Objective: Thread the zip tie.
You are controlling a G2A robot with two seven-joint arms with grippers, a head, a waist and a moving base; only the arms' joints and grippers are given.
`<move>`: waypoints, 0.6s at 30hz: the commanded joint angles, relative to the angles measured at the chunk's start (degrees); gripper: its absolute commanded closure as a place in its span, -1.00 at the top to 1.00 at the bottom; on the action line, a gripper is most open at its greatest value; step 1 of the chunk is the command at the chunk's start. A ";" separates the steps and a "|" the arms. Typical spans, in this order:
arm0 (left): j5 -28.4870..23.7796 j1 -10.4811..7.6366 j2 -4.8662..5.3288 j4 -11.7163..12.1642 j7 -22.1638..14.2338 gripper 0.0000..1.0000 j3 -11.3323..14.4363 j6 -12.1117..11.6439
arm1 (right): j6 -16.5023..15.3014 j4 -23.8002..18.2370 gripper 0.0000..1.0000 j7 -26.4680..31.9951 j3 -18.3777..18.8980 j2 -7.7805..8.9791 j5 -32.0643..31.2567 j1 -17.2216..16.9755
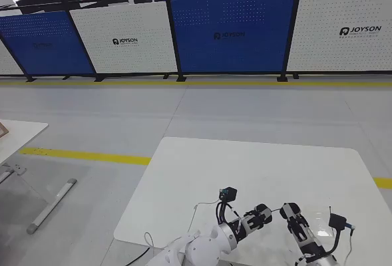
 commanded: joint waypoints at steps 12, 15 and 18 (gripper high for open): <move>0.15 0.55 0.04 -0.18 0.91 -0.66 -0.92 -0.05 | 0.00 1.11 -1.00 -2.39 0.37 -0.06 -2.29 -0.23; 0.23 0.88 0.12 -0.44 0.99 -0.72 -1.28 -0.15 | 0.00 1.08 -1.00 -2.44 0.43 -0.09 -2.55 -0.29; 0.40 1.11 0.17 -0.68 0.94 -0.96 -1.45 -0.22 | 0.00 0.88 -1.00 -2.40 0.40 -0.13 -2.68 -0.41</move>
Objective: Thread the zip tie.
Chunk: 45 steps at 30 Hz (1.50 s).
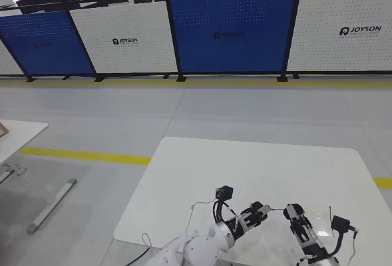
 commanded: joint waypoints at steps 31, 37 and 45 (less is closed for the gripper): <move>-1.57 -0.08 -0.07 0.10 -2.48 -1.00 -0.39 -1.16 | 0.00 -0.56 1.00 2.47 -0.25 -0.17 1.53 0.44; -4.08 0.06 -0.33 0.25 0.50 -1.00 -1.37 -2.15 | 0.00 -1.41 1.00 1.75 -0.01 -0.01 1.67 -0.21; -7.45 3.31 0.21 -2.35 3.16 -1.00 -5.12 -6.55 | 0.89 -1.67 1.00 1.70 1.87 0.48 0.15 -2.01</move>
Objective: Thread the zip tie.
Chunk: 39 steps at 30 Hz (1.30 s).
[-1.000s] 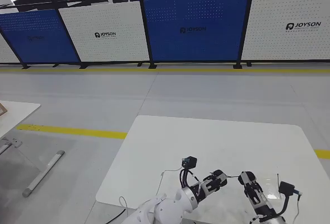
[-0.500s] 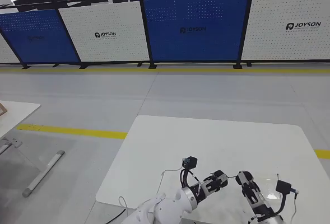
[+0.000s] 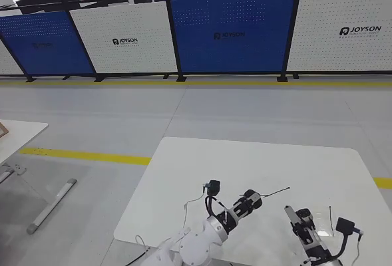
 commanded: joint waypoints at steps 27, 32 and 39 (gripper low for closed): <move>-3.47 1.26 0.18 -1.20 -2.09 -1.00 -1.17 -2.23 | 6.39 1.98 1.00 -0.55 -3.45 -0.05 -22.43 2.64; -1.22 0.36 0.20 -1.39 -7.22 -1.00 1.25 0.37 | 4.94 2.72 1.00 -0.27 -3.86 0.05 -25.37 2.78; -0.78 0.05 0.21 -1.52 -8.04 -1.00 1.55 1.44 | 5.38 2.91 1.00 -0.44 -3.91 0.04 -26.11 2.89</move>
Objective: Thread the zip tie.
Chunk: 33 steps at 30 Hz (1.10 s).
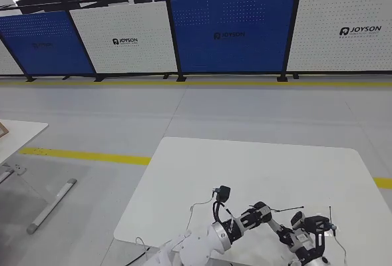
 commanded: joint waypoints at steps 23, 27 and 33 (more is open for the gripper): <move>1.49 -1.80 -0.68 1.62 2.18 -1.00 2.50 1.85 | -5.64 1.35 -0.70 -0.57 -0.45 -0.13 2.60 0.99; 1.46 -1.96 -0.75 2.03 2.23 -1.00 2.75 1.95 | -5.87 1.27 -0.68 -0.64 -0.48 -0.15 2.68 1.07; 1.18 -2.50 -0.98 2.83 2.63 -1.00 3.25 2.11 | -6.05 1.04 -0.50 -0.05 -0.82 -0.13 2.94 1.12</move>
